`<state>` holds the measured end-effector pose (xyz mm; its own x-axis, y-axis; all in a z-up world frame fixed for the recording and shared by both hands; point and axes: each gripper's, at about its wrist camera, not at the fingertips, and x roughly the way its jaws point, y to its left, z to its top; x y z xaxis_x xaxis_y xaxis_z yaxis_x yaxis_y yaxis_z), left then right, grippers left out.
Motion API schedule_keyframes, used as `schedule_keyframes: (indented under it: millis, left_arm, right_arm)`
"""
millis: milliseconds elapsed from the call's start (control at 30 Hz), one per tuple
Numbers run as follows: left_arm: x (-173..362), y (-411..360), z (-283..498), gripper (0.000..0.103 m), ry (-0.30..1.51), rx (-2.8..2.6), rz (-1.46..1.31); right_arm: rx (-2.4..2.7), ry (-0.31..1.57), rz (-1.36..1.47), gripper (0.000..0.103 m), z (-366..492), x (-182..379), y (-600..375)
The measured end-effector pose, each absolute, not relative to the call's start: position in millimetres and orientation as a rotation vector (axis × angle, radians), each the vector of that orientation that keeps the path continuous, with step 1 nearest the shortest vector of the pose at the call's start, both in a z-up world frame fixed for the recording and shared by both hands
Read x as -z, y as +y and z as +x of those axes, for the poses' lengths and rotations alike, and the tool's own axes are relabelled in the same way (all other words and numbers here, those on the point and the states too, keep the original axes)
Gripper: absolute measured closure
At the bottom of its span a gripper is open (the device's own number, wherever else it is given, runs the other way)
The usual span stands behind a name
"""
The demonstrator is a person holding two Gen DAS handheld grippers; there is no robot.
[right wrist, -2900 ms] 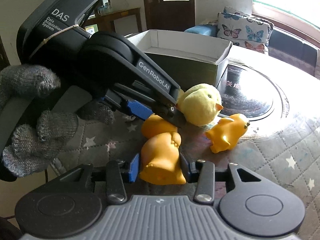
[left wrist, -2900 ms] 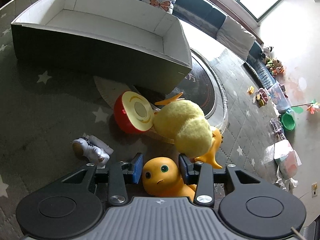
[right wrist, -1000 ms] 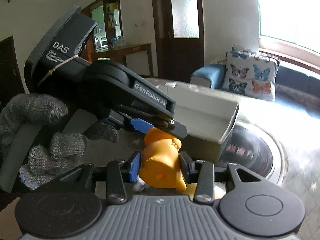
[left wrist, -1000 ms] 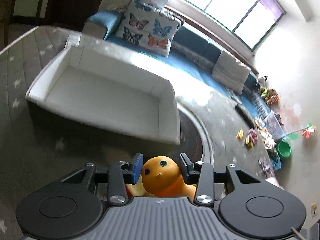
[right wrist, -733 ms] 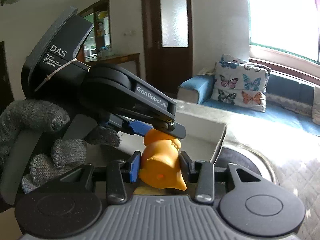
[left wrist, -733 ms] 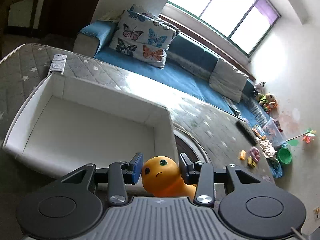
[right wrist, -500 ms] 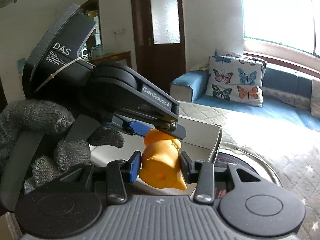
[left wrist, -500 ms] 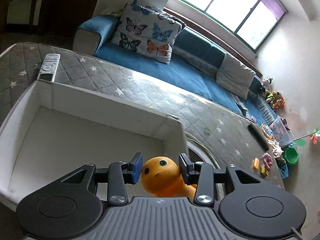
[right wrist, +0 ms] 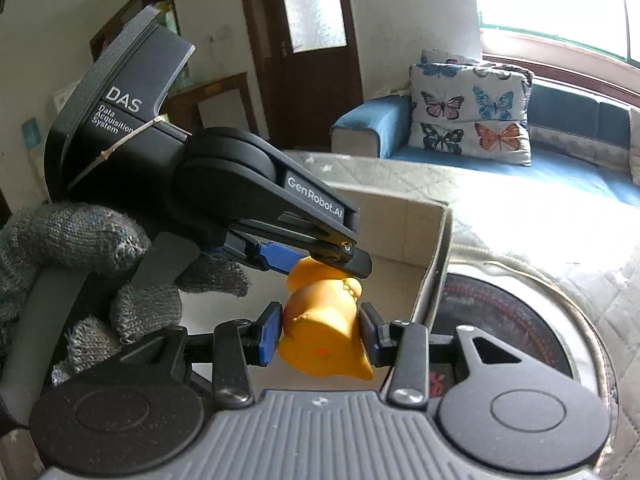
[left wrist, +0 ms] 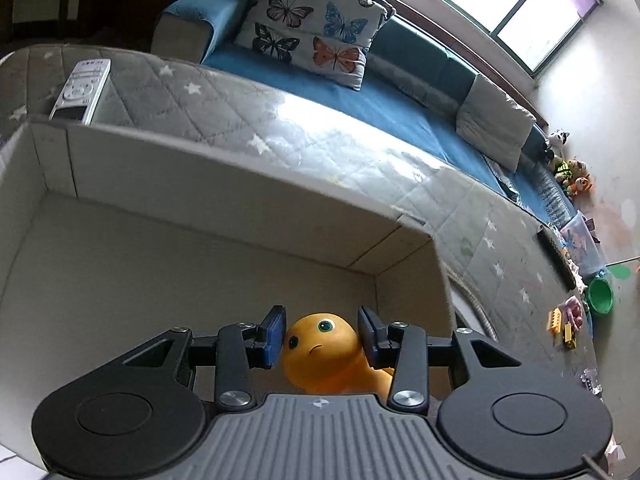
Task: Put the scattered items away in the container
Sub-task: 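Carry the orange duck with both tools over the white box, then open both tools to drop the orange duck into the box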
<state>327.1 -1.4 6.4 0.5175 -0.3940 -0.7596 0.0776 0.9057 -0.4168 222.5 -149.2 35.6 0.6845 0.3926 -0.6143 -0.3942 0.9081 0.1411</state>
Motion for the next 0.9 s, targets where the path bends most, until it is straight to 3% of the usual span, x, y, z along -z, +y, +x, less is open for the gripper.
schedule_keyframes:
  millis: [900]
  left_arm:
    - [-14, 37, 242, 0.066, 1.012, 0.169, -0.258]
  right_arm:
    - [-0.443, 0.662, -0.106, 0.06, 192, -42, -143]
